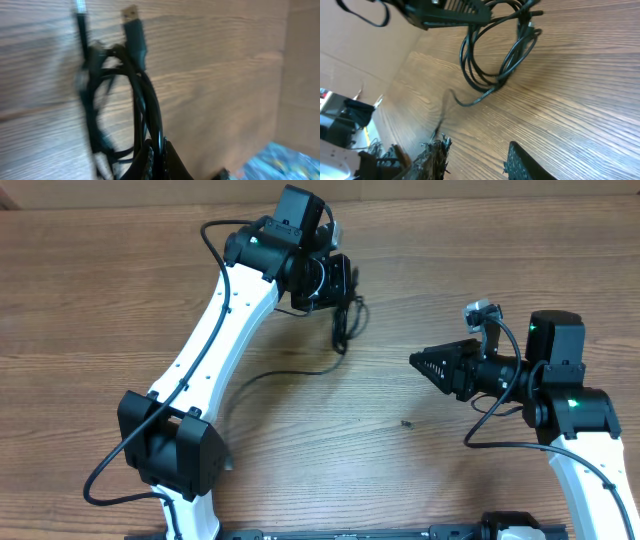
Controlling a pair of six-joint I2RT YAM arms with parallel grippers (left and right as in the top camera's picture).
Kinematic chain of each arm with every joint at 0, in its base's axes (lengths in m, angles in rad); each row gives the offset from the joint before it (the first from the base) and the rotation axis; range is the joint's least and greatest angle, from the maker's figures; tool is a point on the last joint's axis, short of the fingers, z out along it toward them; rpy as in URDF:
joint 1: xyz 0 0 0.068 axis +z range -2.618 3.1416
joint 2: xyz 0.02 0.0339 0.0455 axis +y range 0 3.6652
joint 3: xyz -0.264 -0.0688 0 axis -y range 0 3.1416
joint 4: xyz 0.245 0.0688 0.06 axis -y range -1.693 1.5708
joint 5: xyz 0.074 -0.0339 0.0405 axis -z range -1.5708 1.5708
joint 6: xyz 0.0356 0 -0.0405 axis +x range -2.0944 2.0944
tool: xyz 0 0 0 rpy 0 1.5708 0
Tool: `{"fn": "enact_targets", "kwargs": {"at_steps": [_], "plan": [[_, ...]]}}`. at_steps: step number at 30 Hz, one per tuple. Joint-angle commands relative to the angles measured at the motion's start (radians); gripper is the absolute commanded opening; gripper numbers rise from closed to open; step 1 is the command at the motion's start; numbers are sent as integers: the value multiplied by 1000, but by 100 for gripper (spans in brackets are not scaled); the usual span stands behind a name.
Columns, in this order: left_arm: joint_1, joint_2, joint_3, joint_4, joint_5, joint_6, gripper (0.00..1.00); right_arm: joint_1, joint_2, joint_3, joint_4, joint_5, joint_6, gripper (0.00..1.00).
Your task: Untangle cables
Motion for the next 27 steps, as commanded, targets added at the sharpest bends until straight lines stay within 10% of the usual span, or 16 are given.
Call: {"fn": "enact_targets", "kwargs": {"at_steps": [1,14,27], "plan": [[-6,0,30,8,142,27,4,0,-8,20,-1,83,-1,40],[15,0,30,83,622,1,4,0,-8,19,-14,332,3,40],[-38,0,30,141,632,-98,4,0,-8,19,9,321,3,40]]}}
